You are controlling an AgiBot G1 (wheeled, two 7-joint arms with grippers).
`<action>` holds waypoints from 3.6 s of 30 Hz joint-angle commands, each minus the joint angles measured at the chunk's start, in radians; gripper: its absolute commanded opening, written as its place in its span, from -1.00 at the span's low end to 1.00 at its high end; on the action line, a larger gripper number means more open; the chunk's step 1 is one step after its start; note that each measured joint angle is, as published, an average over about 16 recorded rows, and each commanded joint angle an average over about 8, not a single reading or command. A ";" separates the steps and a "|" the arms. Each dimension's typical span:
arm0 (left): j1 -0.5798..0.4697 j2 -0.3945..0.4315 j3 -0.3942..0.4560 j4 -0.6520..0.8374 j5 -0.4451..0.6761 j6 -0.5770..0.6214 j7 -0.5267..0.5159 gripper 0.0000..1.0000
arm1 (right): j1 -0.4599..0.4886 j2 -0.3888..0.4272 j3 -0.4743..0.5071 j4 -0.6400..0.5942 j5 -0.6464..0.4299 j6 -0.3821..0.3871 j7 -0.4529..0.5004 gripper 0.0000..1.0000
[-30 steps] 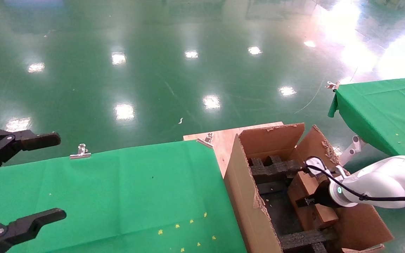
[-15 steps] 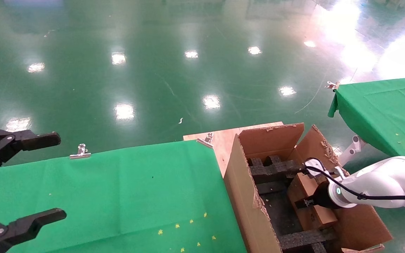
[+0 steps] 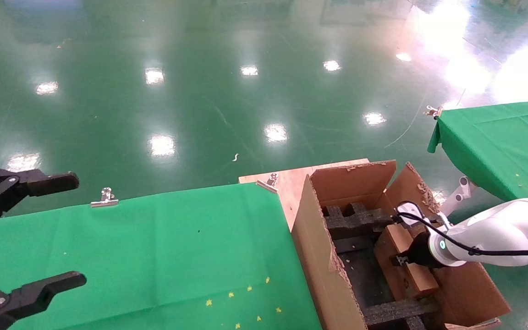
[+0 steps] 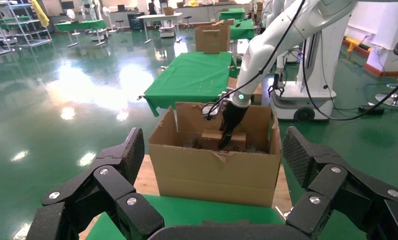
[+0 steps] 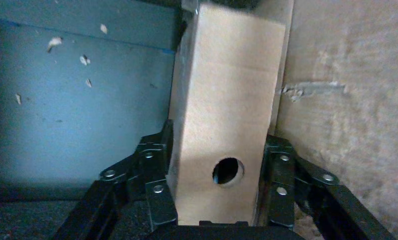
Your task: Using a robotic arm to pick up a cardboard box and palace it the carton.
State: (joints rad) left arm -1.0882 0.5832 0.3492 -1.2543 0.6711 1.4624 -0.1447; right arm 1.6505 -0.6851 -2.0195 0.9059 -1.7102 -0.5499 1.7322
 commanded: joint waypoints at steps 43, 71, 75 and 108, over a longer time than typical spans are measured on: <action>0.000 0.000 0.000 0.000 -0.001 0.000 0.000 1.00 | 0.509 0.205 0.179 0.482 0.184 0.017 -0.468 1.00; 0.000 0.000 0.000 0.000 -0.001 0.000 0.000 1.00 | 0.072 0.153 0.802 0.439 0.496 -0.366 -0.895 1.00; 0.000 0.000 0.000 0.000 -0.001 0.000 0.000 1.00 | 0.000 0.144 0.906 0.432 0.550 -0.430 -0.967 1.00; 0.000 -0.001 0.001 0.001 -0.001 0.000 0.000 1.00 | -0.572 0.074 1.734 0.379 0.976 -0.941 -1.539 1.00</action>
State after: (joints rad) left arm -1.0882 0.5827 0.3498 -1.2538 0.6702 1.4619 -0.1442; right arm 1.1169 -0.6061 -0.3406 1.2882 -0.7623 -1.4575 0.2299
